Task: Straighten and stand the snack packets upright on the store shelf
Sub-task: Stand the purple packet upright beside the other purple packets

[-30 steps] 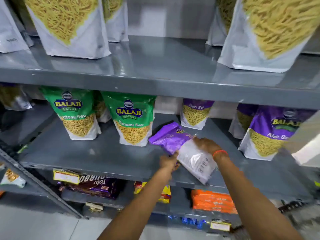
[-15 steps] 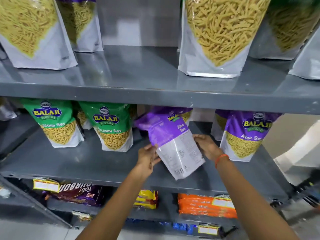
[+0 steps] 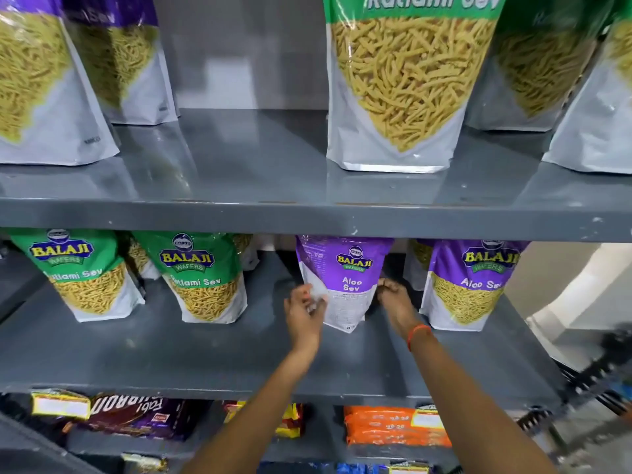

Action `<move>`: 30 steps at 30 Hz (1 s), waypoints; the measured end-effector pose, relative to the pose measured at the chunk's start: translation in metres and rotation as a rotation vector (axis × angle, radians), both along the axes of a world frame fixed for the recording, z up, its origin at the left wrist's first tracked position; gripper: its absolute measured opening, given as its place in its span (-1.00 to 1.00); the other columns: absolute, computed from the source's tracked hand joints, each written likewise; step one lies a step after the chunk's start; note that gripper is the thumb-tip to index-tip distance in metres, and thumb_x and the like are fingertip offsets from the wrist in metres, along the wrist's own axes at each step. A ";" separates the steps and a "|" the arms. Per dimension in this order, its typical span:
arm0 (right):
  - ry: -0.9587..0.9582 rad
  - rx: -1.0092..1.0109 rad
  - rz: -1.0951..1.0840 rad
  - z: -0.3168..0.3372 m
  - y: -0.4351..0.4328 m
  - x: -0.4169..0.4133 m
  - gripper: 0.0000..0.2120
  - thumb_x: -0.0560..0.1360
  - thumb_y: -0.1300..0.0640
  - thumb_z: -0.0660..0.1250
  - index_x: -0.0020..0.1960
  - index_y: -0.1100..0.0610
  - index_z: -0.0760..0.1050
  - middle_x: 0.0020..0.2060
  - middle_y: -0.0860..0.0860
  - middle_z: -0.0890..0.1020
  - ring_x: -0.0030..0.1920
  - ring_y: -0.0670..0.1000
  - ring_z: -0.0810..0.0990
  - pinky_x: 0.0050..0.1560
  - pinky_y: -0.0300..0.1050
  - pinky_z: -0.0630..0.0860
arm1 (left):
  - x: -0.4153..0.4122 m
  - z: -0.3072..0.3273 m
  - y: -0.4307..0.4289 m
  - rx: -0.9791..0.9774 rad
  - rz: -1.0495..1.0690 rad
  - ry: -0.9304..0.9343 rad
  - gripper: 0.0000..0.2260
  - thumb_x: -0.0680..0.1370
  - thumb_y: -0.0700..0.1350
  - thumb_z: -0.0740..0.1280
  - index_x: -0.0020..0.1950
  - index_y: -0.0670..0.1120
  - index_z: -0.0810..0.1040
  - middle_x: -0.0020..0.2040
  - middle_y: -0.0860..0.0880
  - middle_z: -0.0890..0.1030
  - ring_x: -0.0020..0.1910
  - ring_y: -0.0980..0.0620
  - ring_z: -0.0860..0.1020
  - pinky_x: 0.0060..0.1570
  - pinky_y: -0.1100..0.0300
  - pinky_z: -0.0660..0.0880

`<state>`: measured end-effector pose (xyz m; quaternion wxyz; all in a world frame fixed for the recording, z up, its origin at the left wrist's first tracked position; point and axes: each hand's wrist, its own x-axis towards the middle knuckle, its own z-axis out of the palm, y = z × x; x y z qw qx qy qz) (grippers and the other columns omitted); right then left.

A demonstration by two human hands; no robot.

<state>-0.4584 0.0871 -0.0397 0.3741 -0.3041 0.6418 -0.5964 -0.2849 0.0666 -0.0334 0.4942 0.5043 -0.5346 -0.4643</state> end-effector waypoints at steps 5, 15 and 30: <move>-0.102 -0.009 0.176 0.013 0.004 0.020 -0.60 0.42 0.48 0.17 -0.05 0.02 0.54 -0.12 0.09 0.66 -0.09 0.04 0.58 -0.03 -0.03 0.54 | -0.013 -0.009 0.026 0.029 -0.170 -0.040 -0.12 0.15 0.08 0.54 0.38 -0.11 0.27 0.30 -0.11 0.40 0.27 -0.02 0.44 0.27 0.11 0.44; -0.183 0.036 0.222 -0.011 0.034 0.044 -0.53 0.48 0.52 0.07 0.29 0.18 0.42 -0.10 0.05 0.52 -0.10 -0.03 0.52 -0.21 -0.38 0.57 | -0.001 -0.006 0.002 -0.010 -0.086 -0.276 -0.18 0.15 -0.02 0.58 0.33 -0.10 0.32 0.16 -0.22 0.38 0.20 -0.14 0.40 0.24 0.03 0.38; 0.092 0.028 0.269 -0.003 0.033 0.044 -0.33 0.40 0.34 0.38 0.40 0.08 0.15 0.20 0.01 0.42 0.19 0.00 0.42 -0.13 -0.48 0.54 | 0.056 0.002 -0.083 0.182 -0.756 -0.211 -0.59 0.36 -0.37 0.43 0.16 -0.13 0.48 -0.17 0.21 0.69 0.00 0.05 0.59 -0.13 0.36 0.59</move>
